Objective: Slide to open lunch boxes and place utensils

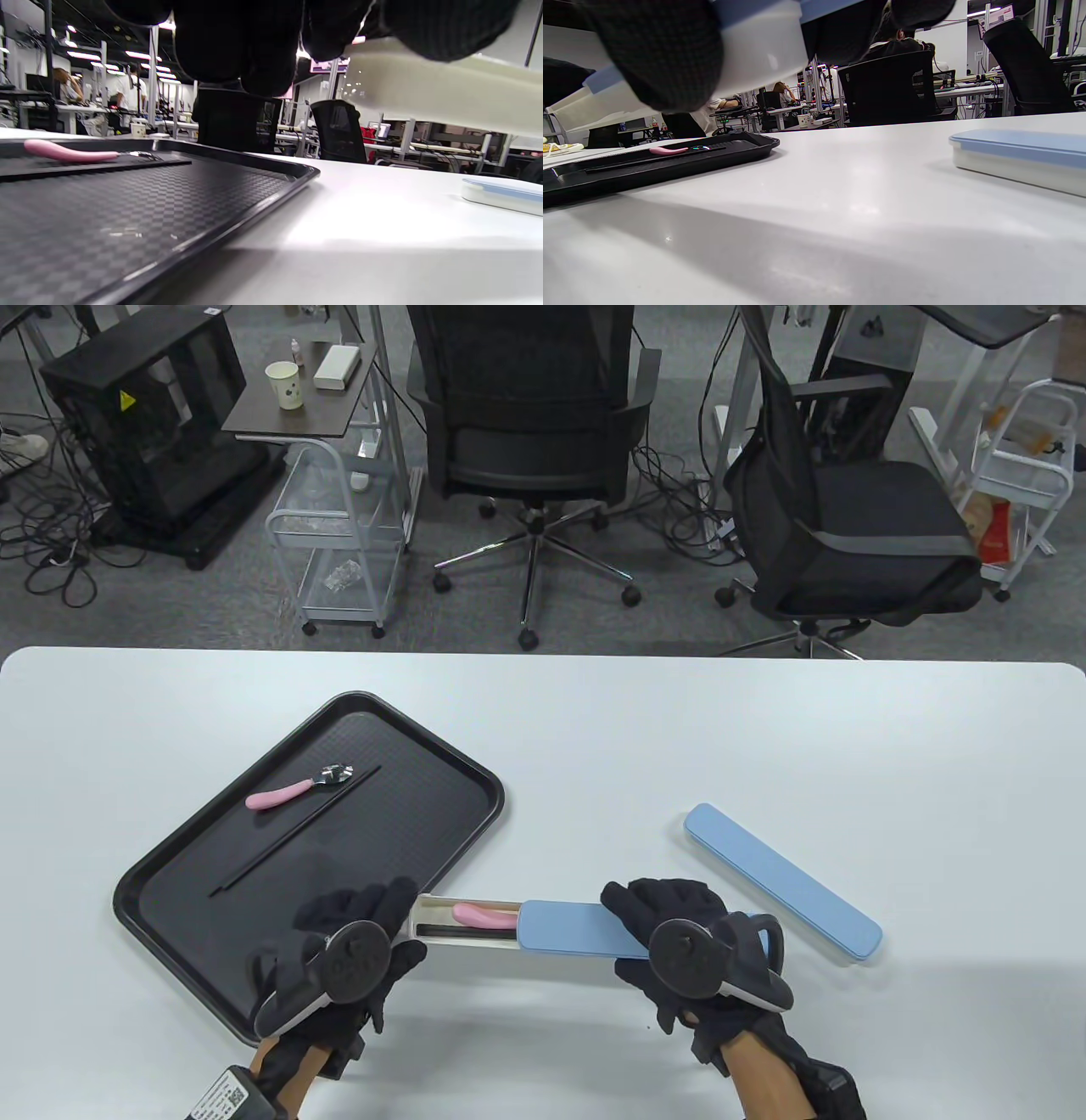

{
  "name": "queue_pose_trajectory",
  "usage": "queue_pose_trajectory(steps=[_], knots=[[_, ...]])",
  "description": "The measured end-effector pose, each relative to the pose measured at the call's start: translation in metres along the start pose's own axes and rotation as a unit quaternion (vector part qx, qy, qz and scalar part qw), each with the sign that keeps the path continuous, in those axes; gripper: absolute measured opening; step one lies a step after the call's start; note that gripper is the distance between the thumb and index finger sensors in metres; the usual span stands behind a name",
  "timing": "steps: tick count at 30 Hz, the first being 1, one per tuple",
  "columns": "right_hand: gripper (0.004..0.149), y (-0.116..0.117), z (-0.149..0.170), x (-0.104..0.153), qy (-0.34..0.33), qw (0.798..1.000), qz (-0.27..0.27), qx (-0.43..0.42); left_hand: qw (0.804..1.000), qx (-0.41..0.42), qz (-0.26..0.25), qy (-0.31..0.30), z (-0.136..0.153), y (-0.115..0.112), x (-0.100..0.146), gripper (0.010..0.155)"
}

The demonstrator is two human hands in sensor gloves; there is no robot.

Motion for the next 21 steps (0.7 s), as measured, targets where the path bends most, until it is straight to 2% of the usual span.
queue_pose_trajectory(steps=[3,9,21], knots=[[0.076,0.001,-0.002,0.0,-0.002,1.0,-0.003,0.003,1.0,-0.015,0.004,-0.017,-0.009,-0.001,0.0,0.078],[0.075,0.008,-0.008,-0.001,-0.01,1.0,-0.014,-0.007,0.998,-0.027,-0.024,-0.053,-0.028,0.004,0.003,0.078],[0.074,0.027,-0.041,-0.004,-0.046,0.999,-0.024,0.003,0.99,-0.041,-0.063,-0.122,-0.073,0.02,0.012,0.079]])
Point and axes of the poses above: the tracker on the back of each hand, its own z axis roughly to the little-finger side, its own x axis roughly from the fingertips to the wrist, y = z × x, the point moved 4 cm from there along -x, roughly from the wrist to the fingertips, and after that the axes turned 15 degrees about -x, right-handed, at the moved point
